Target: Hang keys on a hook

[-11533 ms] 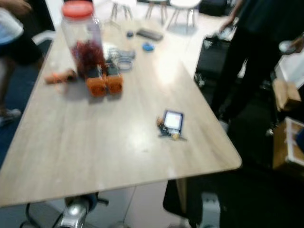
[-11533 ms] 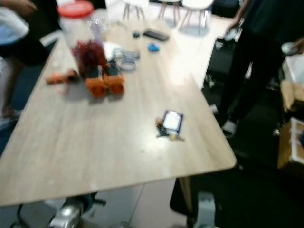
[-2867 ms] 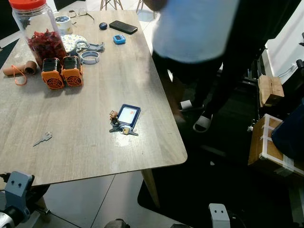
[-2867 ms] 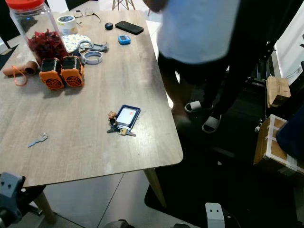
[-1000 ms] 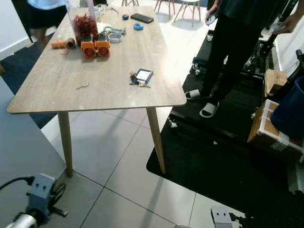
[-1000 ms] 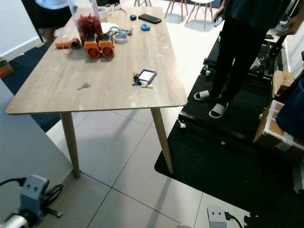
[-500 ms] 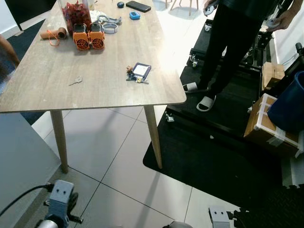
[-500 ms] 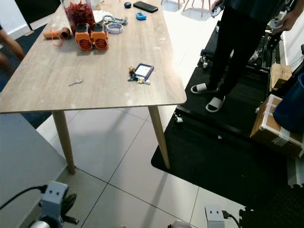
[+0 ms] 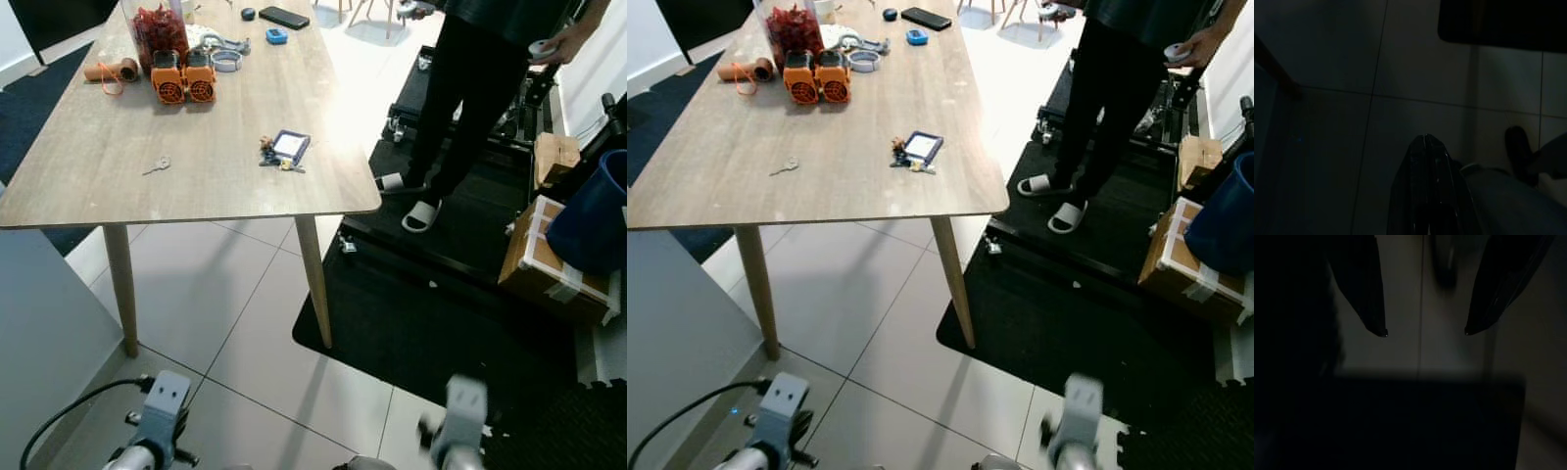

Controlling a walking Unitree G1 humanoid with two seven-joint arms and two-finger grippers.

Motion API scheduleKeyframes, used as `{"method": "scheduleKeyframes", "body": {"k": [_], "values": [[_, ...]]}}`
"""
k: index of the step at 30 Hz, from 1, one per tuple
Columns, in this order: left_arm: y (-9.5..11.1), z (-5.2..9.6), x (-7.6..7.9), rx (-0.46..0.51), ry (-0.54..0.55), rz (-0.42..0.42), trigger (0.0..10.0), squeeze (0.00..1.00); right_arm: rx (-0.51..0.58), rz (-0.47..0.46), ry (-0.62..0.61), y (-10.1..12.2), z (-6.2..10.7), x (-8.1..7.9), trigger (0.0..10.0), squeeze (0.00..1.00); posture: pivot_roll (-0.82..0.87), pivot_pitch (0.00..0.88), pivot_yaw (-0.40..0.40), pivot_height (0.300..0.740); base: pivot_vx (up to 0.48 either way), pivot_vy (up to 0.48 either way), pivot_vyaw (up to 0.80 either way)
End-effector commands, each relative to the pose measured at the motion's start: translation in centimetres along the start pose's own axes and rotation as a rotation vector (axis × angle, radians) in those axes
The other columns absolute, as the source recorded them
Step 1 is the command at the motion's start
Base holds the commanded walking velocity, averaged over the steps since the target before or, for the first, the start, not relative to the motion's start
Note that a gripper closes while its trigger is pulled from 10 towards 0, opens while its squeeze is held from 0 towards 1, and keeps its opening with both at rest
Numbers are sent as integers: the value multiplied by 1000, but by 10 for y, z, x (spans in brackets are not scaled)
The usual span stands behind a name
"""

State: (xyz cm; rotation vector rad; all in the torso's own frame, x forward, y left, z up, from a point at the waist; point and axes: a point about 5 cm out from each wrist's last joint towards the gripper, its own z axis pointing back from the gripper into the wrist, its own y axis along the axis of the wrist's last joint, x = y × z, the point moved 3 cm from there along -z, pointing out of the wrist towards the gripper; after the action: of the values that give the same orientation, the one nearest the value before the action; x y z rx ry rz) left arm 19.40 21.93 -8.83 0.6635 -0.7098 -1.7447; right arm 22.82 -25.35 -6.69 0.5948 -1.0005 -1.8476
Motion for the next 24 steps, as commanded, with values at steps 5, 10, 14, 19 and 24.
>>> {"method": "scheduleKeyframes", "body": {"k": [5,10,14,19,24], "values": [[5,-5,7,-4,-18,-3,10000,0,-42,92,138,-4,0,-20,10000,0,79,52,-20,740,0,0,0],[22,-14,12,35,-36,-30,10000,0,-113,170,384,-16,9,-68,10000,0,71,51,-25,740,0,0,0],[36,-23,28,60,-91,-68,10000,0,-185,267,601,-36,28,-108,10000,0,69,49,-28,740,0,0,0],[52,-30,45,96,-148,-99,10000,0,-205,279,589,-45,33,-114,10000,0,65,42,-23,740,0,0,0],[52,-30,43,99,-123,-28,10000,0,-239,211,436,-49,25,-84,10000,0,63,32,-24,740,0,0,0]]}}
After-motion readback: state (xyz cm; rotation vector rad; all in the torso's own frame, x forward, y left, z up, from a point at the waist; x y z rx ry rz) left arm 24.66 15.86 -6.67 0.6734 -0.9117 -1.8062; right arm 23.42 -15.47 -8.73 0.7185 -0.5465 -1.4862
